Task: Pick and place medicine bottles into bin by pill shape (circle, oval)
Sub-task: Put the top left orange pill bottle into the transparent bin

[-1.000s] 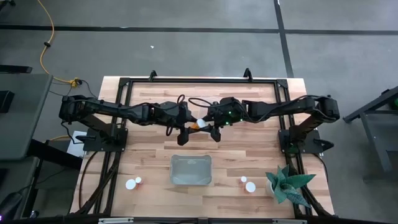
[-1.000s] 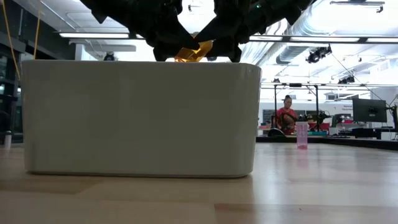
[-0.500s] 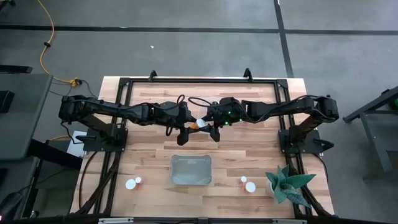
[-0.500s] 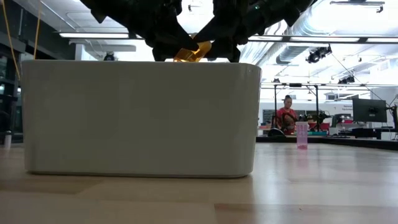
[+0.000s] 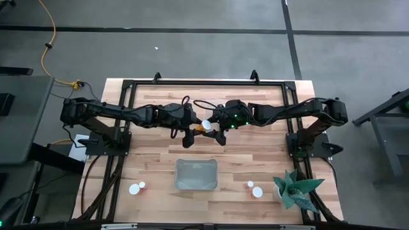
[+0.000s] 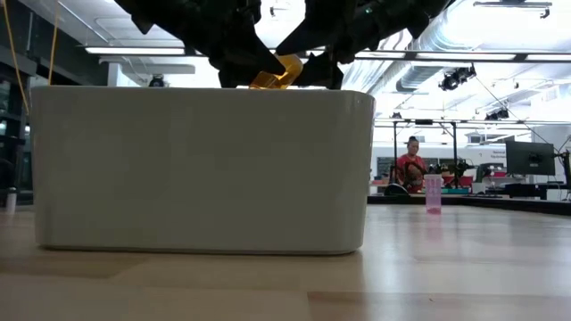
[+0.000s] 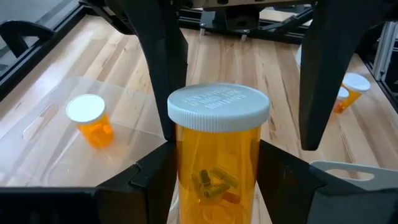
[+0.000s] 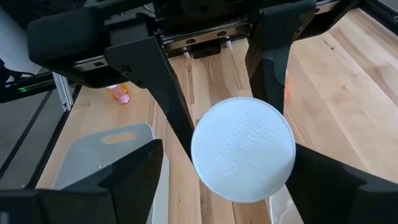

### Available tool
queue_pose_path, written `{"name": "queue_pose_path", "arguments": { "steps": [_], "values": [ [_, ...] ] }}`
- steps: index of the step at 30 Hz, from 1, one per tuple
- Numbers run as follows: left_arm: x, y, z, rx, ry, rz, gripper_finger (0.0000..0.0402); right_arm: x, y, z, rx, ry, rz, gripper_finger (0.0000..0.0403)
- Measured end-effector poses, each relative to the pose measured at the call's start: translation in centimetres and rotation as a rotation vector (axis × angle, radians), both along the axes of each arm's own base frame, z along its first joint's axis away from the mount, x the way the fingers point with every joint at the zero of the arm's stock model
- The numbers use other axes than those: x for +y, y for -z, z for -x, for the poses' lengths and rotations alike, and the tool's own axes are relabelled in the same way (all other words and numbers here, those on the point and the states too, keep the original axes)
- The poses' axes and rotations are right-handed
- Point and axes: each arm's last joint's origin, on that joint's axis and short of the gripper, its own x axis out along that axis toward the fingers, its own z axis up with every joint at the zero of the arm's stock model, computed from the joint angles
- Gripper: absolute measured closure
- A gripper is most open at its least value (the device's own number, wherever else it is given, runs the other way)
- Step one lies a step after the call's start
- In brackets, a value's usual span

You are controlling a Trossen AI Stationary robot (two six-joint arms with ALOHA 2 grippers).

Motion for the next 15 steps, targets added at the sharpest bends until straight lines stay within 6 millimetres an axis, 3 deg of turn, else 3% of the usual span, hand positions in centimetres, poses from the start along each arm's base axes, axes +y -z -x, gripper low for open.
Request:
{"name": "queue_pose_path", "arguments": {
  "steps": [15],
  "values": [
    [0.1,-1.0,-0.3,-0.074,0.010,-0.044,0.0211,-2.2,-2.0,1.9,-0.011,0.037,0.032,0.0095]
  ]
}}
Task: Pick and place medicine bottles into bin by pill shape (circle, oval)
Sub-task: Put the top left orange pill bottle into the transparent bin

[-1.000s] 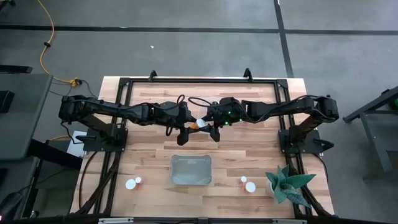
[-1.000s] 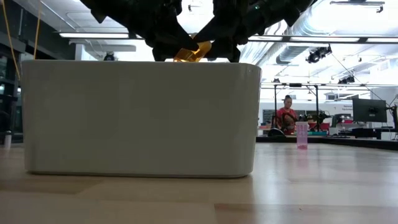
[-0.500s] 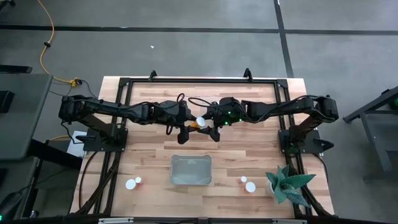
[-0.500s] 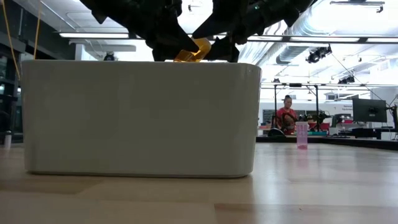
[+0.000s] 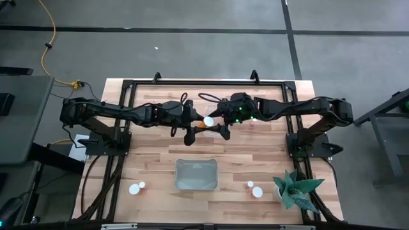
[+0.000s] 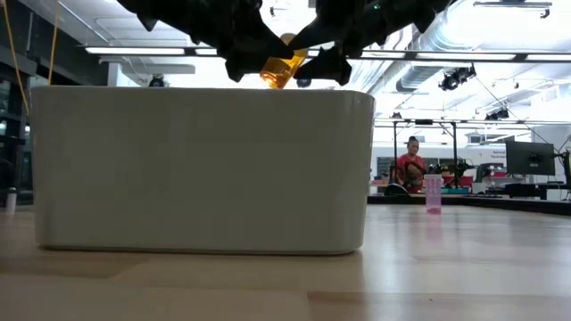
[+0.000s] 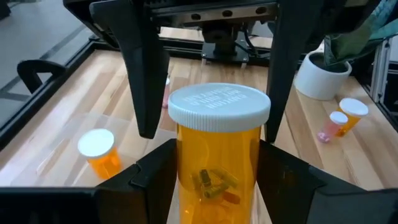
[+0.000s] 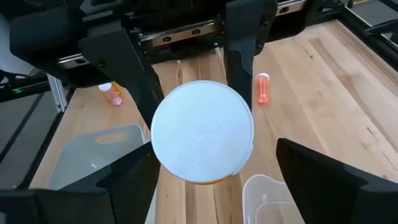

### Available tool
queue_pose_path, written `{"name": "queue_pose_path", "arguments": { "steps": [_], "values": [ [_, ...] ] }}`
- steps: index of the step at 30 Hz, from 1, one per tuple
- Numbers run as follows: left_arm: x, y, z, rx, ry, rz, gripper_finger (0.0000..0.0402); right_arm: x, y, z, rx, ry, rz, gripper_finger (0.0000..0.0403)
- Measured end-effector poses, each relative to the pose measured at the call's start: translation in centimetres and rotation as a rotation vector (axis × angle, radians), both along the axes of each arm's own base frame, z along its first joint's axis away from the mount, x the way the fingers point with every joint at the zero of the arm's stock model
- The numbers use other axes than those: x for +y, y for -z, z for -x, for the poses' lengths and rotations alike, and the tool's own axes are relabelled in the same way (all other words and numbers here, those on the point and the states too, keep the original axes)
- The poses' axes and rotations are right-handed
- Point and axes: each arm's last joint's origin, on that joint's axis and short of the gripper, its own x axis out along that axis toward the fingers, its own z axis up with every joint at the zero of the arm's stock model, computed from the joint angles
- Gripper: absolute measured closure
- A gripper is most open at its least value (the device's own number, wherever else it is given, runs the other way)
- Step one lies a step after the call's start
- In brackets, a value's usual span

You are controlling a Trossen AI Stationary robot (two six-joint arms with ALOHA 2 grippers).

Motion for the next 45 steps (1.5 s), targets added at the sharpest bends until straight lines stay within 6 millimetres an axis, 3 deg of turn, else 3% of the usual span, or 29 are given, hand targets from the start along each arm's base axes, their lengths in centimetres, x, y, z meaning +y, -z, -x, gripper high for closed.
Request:
{"name": "queue_pose_path", "arguments": {
  "steps": [11,28,36,40,45],
  "values": [
    [0.2,0.1,0.1,0.005,0.000,0.009,0.0211,0.0,0.0,0.3,0.020,-0.014,0.032,0.0096],
    [0.6,0.2,0.3,0.014,-0.009,0.012,0.0211,-1.1,-1.4,3.1,0.098,0.011,0.060,0.0096],
    [1.0,0.2,0.3,0.013,-0.024,0.012,0.0211,-1.3,-4.3,4.8,-0.042,0.093,-0.030,0.0096],
    [1.3,0.1,0.4,-0.001,-0.042,0.016,0.0211,-0.9,-5.5,4.3,-0.164,0.105,-0.101,0.0096],
    [1.7,-0.2,0.3,-0.038,-0.048,0.028,0.0211,0.1,-5.9,3.2,-0.260,0.065,-0.068,0.0096]
  ]
}}
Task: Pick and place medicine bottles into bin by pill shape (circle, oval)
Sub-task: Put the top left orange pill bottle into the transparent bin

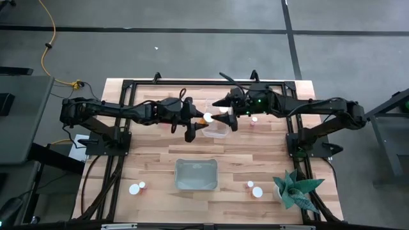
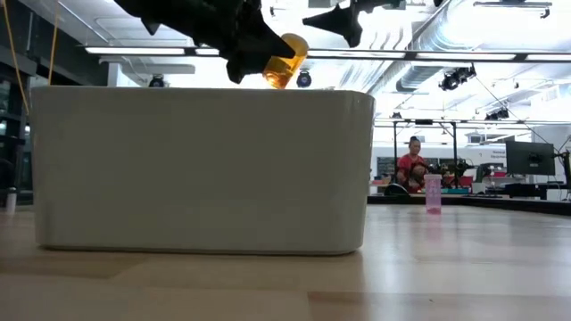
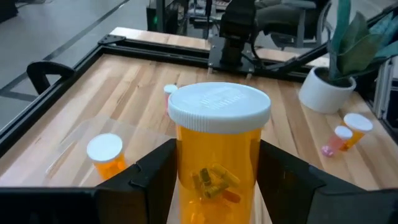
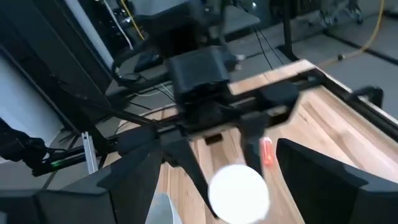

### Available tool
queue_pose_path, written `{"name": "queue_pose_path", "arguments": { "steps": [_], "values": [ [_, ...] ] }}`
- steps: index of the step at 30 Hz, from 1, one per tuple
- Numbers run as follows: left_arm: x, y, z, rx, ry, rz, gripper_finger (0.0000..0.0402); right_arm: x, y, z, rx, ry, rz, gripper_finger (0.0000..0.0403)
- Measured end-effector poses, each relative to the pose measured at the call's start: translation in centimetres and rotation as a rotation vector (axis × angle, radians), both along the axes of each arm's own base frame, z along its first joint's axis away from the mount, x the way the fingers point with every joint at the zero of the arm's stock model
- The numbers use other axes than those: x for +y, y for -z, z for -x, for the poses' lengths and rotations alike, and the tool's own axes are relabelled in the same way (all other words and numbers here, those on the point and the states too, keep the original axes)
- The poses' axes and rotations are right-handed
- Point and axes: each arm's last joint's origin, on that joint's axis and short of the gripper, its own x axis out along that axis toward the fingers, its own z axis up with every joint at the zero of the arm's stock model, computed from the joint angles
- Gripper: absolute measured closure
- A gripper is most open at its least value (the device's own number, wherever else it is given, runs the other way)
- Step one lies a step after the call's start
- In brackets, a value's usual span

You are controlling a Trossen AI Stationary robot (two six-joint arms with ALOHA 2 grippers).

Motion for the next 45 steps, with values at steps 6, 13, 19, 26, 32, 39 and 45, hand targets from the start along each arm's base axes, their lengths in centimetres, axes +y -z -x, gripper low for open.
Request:
{"name": "queue_pose_path", "arguments": {
  "steps": [6,13,19,26,32,39,45],
  "values": [
    [0.2,0.0,0.0,-0.005,-0.003,0.010,0.0211,0.4,0.2,-0.1,0.021,0.111,0.007,0.0189],
    [0.1,-0.1,0.0,-0.008,0.000,0.009,0.0211,0.7,0.3,-0.2,0.025,0.144,0.027,0.0378],
    [0.1,-0.1,0.0,-0.008,0.003,0.001,0.0213,1.1,2.0,-1.6,0.085,0.124,0.006,0.0396],
    [0.6,-0.1,0.1,-0.009,-0.013,0.001,0.0228,1.8,2.7,-2.1,0.112,0.118,0.004,0.0402],
    [0.9,-0.1,0.2,-0.009,-0.025,0.004,0.0227,1.6,2.9,-2.0,0.132,0.152,0.022,0.0403],
    [0.9,-0.1,0.2,-0.008,-0.023,0.003,0.0227,1.5,3.0,-2.0,0.141,0.155,0.026,0.0403],
    [0.8,-0.1,0.2,-0.011,0.011,0.015,0.0226,1.5,2.8,-2.2,0.110,0.146,0.025,0.0403]
  ]
}}
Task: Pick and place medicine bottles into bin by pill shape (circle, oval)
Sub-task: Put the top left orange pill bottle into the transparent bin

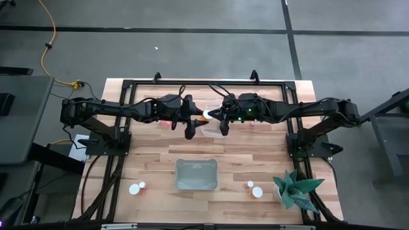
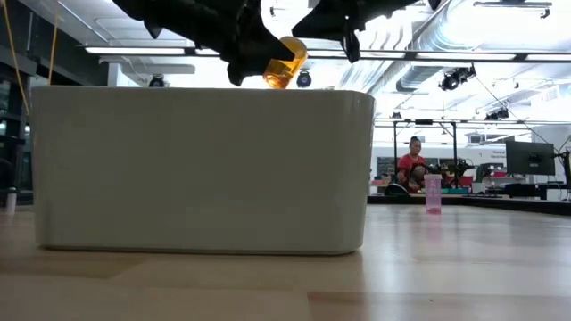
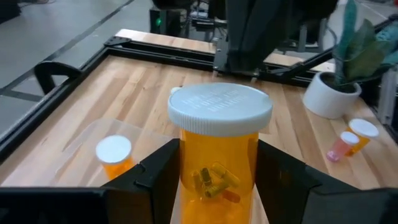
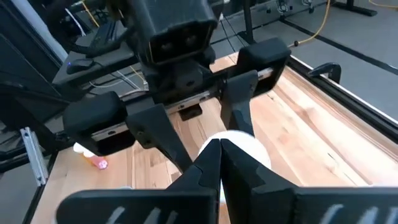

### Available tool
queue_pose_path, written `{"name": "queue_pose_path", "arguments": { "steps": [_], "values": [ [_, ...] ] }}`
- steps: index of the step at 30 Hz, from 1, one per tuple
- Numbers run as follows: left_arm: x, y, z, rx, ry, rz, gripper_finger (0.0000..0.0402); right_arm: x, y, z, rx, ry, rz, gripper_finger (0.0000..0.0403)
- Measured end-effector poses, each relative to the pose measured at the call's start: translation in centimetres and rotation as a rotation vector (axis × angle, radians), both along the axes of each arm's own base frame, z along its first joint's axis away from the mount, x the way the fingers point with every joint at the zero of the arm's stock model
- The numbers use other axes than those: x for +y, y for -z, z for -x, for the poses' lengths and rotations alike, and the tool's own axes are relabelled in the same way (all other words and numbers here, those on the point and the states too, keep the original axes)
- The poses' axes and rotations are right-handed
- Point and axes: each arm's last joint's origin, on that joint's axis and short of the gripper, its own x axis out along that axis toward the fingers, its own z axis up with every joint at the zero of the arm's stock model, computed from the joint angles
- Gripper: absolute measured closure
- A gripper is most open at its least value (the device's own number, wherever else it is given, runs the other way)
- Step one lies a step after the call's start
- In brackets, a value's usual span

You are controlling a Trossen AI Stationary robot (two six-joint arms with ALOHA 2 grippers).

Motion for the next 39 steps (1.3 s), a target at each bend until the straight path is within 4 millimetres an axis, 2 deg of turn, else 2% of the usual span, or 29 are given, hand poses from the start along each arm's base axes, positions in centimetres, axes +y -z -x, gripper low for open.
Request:
{"name": "queue_pose_path", "arguments": {
  "steps": [6,14,20,26,39],
  "values": [
    [-0.1,0.0,0.0,0.000,0.019,0.008,0.0226,0.0,0.6,-0.5,0.017,-0.002,-0.003,0.0403],
    [-0.1,0.0,0.0,0.000,0.018,0.007,0.0226,0.1,0.4,-0.6,-0.017,-0.040,-0.008,0.0403],
    [-0.1,0.1,0.0,0.003,0.020,0.008,0.0226,-0.2,0.6,-1.7,-0.086,-0.035,-0.011,0.0403],
    [-0.1,0.1,0.0,0.010,0.021,0.010,0.0226,-0.4,1.4,-3.1,-0.059,-0.041,-0.009,0.0403],
    [-0.1,0.2,0.0,0.017,0.022,0.006,0.0226,-0.4,1.1,-2.7,-0.018,-0.041,0.003,0.0403]
  ]
}}
